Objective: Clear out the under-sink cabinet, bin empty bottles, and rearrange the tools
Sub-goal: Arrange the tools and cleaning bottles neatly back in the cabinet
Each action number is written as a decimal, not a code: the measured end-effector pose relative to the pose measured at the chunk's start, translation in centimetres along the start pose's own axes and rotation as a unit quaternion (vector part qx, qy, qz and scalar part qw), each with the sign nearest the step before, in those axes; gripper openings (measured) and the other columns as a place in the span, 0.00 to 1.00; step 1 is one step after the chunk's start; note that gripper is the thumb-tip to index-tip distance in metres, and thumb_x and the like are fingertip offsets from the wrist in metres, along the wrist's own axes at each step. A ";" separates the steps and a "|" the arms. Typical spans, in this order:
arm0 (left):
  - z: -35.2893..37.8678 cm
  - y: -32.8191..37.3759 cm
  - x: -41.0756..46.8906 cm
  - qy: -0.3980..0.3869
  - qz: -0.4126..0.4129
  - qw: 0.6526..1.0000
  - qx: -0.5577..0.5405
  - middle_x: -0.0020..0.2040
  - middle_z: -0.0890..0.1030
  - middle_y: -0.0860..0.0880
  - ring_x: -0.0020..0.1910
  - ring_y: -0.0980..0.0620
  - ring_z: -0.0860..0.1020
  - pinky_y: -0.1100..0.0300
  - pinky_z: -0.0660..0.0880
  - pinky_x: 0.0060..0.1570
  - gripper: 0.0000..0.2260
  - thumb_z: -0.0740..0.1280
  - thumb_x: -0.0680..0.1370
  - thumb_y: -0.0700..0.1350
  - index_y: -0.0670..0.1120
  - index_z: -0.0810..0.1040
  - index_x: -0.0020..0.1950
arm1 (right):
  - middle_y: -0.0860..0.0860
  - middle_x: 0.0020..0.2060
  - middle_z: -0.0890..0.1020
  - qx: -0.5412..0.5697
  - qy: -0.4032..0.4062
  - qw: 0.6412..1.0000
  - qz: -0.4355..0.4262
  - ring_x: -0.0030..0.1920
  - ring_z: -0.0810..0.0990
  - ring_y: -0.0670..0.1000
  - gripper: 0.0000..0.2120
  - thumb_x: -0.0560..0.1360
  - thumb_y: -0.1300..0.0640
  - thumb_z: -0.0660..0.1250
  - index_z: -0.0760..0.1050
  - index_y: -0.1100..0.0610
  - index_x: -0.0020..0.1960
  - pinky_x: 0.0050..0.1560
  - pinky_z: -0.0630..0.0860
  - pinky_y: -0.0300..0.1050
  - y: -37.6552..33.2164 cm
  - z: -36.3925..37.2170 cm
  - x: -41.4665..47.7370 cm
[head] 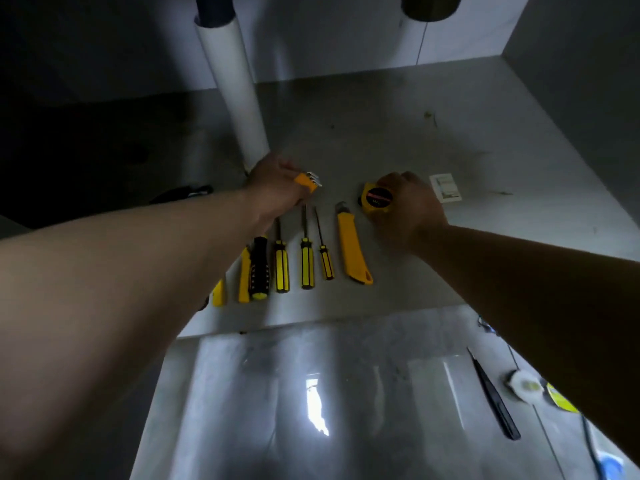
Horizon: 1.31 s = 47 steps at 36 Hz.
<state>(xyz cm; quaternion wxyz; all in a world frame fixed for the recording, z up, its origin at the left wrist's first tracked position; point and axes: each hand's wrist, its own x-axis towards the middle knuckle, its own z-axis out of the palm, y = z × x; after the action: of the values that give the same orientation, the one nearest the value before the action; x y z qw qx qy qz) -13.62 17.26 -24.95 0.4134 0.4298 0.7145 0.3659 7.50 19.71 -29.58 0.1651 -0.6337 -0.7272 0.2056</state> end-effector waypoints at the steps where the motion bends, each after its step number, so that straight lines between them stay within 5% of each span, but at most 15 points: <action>1: 0.1 -0.1 0.3 0.004 0.006 1.000 0.005 0.58 0.83 0.43 0.57 0.45 0.82 0.57 0.80 0.49 0.16 0.75 0.74 0.33 0.43 0.77 0.58 | 0.53 0.62 0.75 -0.002 0.002 1.000 0.000 0.60 0.77 0.58 0.22 0.75 0.53 0.72 0.74 0.52 0.68 0.55 0.73 0.46 0.0 0.2 0.3; 7: 1.3 -0.1 1.7 0.031 0.037 0.999 0.025 0.56 0.82 0.48 0.56 0.51 0.81 0.59 0.80 0.58 0.16 0.75 0.74 0.35 0.44 0.83 0.61 | 0.55 0.65 0.74 0.032 0.029 0.999 -0.009 0.63 0.75 0.58 0.17 0.79 0.59 0.65 0.76 0.53 0.67 0.60 0.74 0.48 0.0 0.7 0.5; 15: 2.8 -0.6 2.9 0.013 0.058 0.997 0.051 0.61 0.83 0.45 0.61 0.48 0.80 0.53 0.77 0.64 0.15 0.75 0.75 0.36 0.44 0.83 0.61 | 0.55 0.78 0.63 -0.004 0.021 0.998 -0.054 0.75 0.62 0.59 0.29 0.78 0.64 0.61 0.64 0.54 0.78 0.75 0.64 0.54 0.6 1.1 -2.3; 20: 3.0 -0.6 3.4 0.002 0.117 0.980 0.159 0.66 0.80 0.44 0.65 0.48 0.77 0.60 0.73 0.66 0.16 0.68 0.79 0.34 0.42 0.80 0.66 | 0.55 0.79 0.60 0.028 0.012 0.998 -0.059 0.77 0.59 0.58 0.30 0.78 0.61 0.62 0.62 0.54 0.79 0.75 0.64 0.55 0.9 1.3 -3.6; 25: 2.9 -0.6 3.0 -0.028 0.141 0.971 0.191 0.71 0.76 0.45 0.69 0.48 0.74 0.55 0.70 0.71 0.23 0.69 0.77 0.33 0.44 0.75 0.72 | 0.56 0.79 0.59 0.052 0.005 0.996 -0.067 0.78 0.58 0.57 0.30 0.78 0.60 0.63 0.61 0.53 0.79 0.75 0.65 0.53 1.4 0.8 -4.8; 29: 2.7 -0.2 2.6 -0.051 0.137 0.973 0.177 0.75 0.71 0.47 0.73 0.51 0.70 0.68 0.67 0.67 0.30 0.68 0.77 0.30 0.47 0.69 0.77 | 0.55 0.79 0.57 0.057 -0.003 0.995 -0.079 0.78 0.59 0.57 0.30 0.79 0.60 0.62 0.61 0.50 0.79 0.71 0.68 0.52 2.3 -0.1 -5.7; 31: 2.4 0.1 2.1 -0.060 0.134 0.976 0.163 0.77 0.69 0.48 0.74 0.52 0.68 0.71 0.67 0.63 0.33 0.64 0.76 0.27 0.47 0.66 0.79 | 0.53 0.79 0.57 0.061 -0.007 0.995 -0.076 0.77 0.60 0.56 0.30 0.79 0.59 0.62 0.60 0.48 0.79 0.70 0.70 0.52 2.8 -0.8 -6.0; 35: 2.0 0.5 1.0 -0.049 0.147 0.974 0.166 0.77 0.69 0.47 0.74 0.53 0.67 0.60 0.67 0.73 0.33 0.65 0.75 0.27 0.45 0.66 0.79 | 0.53 0.75 0.61 0.031 0.000 0.997 -0.072 0.72 0.67 0.56 0.28 0.78 0.59 0.64 0.63 0.50 0.77 0.64 0.74 0.51 3.8 -2.4 -7.2; 39: 2.7 0.3 -1.6 -0.012 0.197 0.948 0.249 0.68 0.74 0.42 0.69 0.43 0.72 0.50 0.71 0.69 0.22 0.67 0.76 0.34 0.43 0.75 0.70 | 0.52 0.66 0.68 0.007 0.009 0.992 -0.124 0.62 0.69 0.45 0.21 0.78 0.60 0.65 0.70 0.56 0.70 0.55 0.69 0.33 4.7 -4.3 -9.7; 47: 6.9 -1.3 -12.4 -0.097 0.342 0.864 0.356 0.59 0.75 0.51 0.62 0.48 0.71 0.50 0.70 0.62 0.14 0.68 0.75 0.50 0.52 0.78 0.60 | 0.52 0.52 0.74 -0.037 -0.068 0.993 -0.093 0.49 0.78 0.54 0.11 0.74 0.65 0.66 0.78 0.56 0.55 0.47 0.70 0.41 8.4 -6.3 -17.5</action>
<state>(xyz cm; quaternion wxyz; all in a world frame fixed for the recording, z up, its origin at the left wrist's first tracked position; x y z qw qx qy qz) -4.19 6.62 -25.34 0.1483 0.7987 0.5605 0.1613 20.36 3.90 -28.07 0.1097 -0.5537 -0.7995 0.2053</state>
